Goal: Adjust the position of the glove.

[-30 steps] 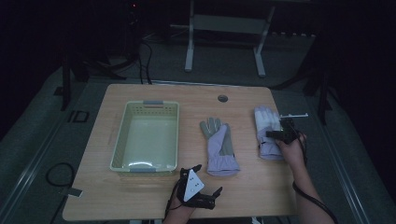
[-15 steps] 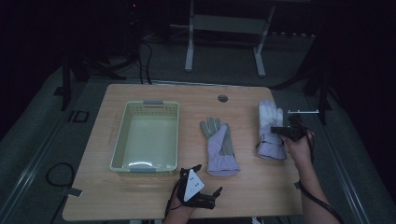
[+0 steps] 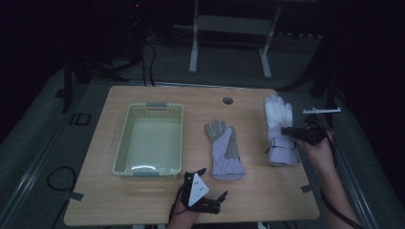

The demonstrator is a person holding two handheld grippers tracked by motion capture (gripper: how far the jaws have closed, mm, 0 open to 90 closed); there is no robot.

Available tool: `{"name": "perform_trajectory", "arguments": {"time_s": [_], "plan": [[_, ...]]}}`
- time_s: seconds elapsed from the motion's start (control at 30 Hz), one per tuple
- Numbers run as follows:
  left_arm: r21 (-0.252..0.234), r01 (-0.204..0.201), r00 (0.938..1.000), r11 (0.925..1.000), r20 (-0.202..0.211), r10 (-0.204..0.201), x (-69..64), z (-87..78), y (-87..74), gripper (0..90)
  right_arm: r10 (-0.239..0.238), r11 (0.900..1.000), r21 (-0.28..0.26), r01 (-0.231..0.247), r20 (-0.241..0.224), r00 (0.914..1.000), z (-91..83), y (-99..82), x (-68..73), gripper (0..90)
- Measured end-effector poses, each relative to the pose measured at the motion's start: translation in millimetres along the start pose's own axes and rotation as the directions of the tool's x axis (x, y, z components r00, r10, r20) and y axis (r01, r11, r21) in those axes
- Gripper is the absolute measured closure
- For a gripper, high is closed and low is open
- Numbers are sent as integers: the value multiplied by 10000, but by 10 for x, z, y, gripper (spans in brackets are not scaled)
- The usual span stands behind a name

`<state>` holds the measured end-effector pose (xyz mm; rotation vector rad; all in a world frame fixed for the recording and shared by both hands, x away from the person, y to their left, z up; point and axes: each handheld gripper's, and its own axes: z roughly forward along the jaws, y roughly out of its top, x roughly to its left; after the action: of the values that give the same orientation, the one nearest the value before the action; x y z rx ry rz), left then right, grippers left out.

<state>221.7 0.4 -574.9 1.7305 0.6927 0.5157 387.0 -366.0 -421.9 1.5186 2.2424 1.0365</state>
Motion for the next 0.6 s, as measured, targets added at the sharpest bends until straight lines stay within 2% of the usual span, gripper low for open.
{"name": "perform_trajectory", "arguments": {"time_s": [0.1, 0.17, 0.3, 0.47, 0.5, 0.6], "plan": [[-7, -26, 10000, 10000, -24, 26, -3, -2, -1, 2, -147, 9999, 6, 147, -101, 9998, -81, -49, 96, 775], [-23, -28, 10000, 10000, -37, 28, -5, -2, -1, 2, -291, 9996, 71, 291, -2, 9996, -107, -108, 158, 774], [-40, -43, 10000, 10000, -45, 43, -5, -5, -2, 2, -230, 9995, 234, 227, 149, 9996, -67, -265, 193, 773], [-39, -47, 10000, 10000, -22, 47, -6, -5, -2, 2, 2, 9984, 566, -14, 221, 9998, 62, -449, 122, 772], [-41, -38, 10000, 10000, -24, 38, -4, -5, -2, 2, 105, 9965, 825, -141, 440, 9990, 155, -521, 63, 771], [-24, -47, 10000, 10000, -6, 47, -2, -6, -1, 2, 309, 9931, 1110, -372, 580, 9978, 294, -581, -33, 769]]}}
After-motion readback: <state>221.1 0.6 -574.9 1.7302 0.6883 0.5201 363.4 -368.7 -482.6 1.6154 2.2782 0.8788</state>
